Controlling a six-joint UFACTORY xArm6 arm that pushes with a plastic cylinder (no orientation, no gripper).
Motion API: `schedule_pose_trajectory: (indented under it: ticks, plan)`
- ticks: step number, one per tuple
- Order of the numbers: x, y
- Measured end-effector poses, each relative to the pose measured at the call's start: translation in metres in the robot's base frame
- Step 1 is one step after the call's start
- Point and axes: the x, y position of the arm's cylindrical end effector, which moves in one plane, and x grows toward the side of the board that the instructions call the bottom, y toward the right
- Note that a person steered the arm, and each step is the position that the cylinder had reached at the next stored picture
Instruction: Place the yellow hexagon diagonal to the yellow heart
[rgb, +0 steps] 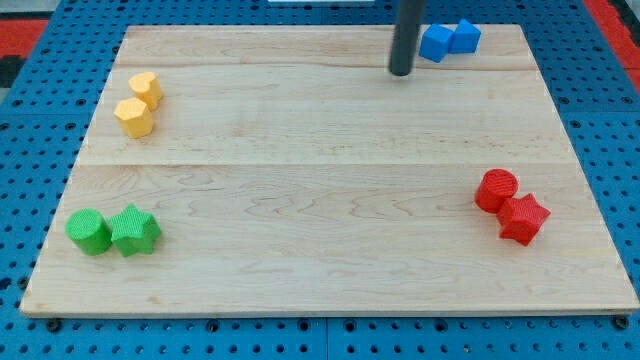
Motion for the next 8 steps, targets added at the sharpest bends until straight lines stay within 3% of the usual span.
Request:
schedule_pose_trajectory:
  ticks: [2,3,4,5,6,7,8]
  plan:
    - [0.042,-0.133]
    - [0.102,-0.154]
    - [0.132,-0.241]
    - [0.128,-0.345]
    - [0.096,-0.359]
    - [0.074,-0.298]
    - [0.056,-0.294]
